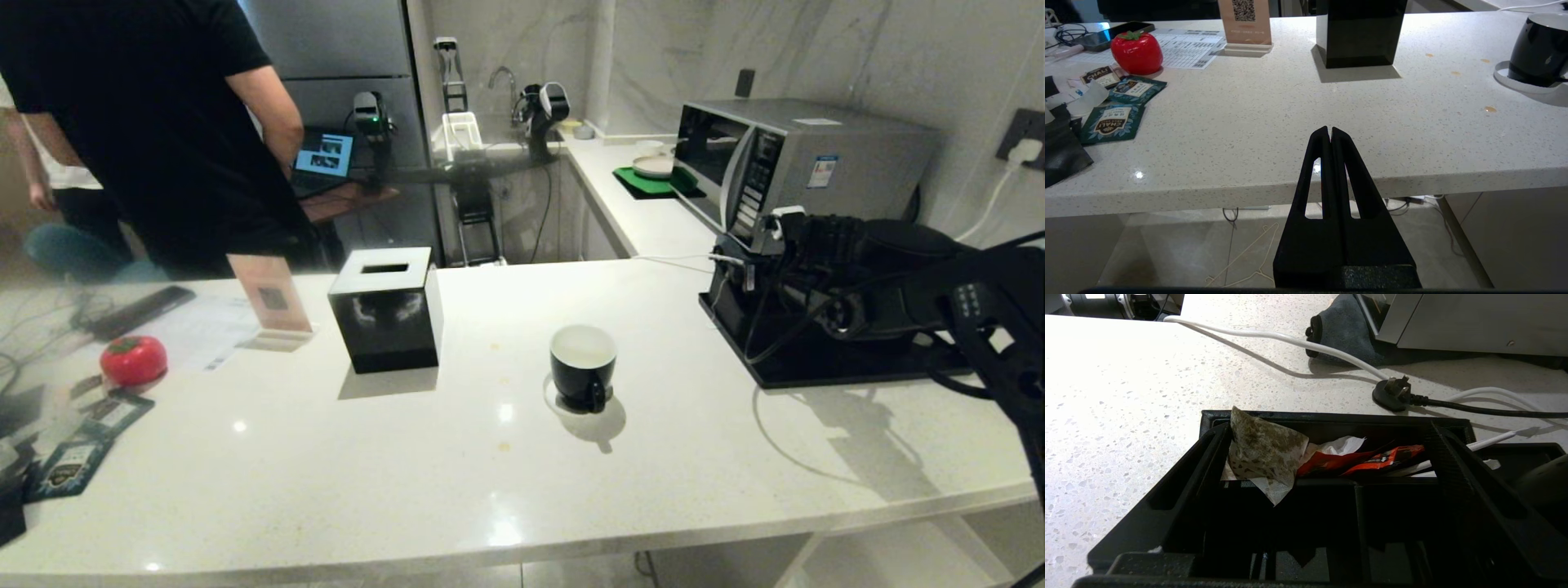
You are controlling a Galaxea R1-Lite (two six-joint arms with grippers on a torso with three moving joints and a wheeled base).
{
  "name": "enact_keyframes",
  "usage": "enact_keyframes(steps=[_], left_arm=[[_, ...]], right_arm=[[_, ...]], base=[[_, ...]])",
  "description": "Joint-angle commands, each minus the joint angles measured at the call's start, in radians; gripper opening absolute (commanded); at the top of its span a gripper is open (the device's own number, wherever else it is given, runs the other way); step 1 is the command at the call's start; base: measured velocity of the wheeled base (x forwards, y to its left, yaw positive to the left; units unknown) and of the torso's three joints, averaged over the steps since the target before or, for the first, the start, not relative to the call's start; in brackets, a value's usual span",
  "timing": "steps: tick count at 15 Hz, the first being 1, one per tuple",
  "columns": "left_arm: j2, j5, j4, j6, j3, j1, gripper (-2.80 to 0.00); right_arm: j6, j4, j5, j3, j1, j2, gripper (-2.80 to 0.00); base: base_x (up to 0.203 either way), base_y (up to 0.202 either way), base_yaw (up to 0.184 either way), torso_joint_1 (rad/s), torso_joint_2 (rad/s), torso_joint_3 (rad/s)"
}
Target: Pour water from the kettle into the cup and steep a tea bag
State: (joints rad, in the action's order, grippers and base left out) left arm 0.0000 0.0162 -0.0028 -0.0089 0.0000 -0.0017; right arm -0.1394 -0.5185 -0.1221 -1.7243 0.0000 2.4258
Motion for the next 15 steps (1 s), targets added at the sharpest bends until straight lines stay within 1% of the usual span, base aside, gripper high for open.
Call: enact_keyframes(steps=[1,15], left_arm=[[0.002,0.001,0.000,0.000,0.000,0.000,-2.80],[0.002,0.001,0.000,0.000,0.000,0.000,-2.80]], right_arm=[[0.000,-0.005,-0.001,-0.001,0.002,0.002,0.00],[0.001,-0.034,-0.001,-0.009,0.008,0.022,0.00]], base=[[0.000,0.000,0.000,0.000,0.00,0.000],[0.000,0.000,0.000,0.000,0.00,0.000]])
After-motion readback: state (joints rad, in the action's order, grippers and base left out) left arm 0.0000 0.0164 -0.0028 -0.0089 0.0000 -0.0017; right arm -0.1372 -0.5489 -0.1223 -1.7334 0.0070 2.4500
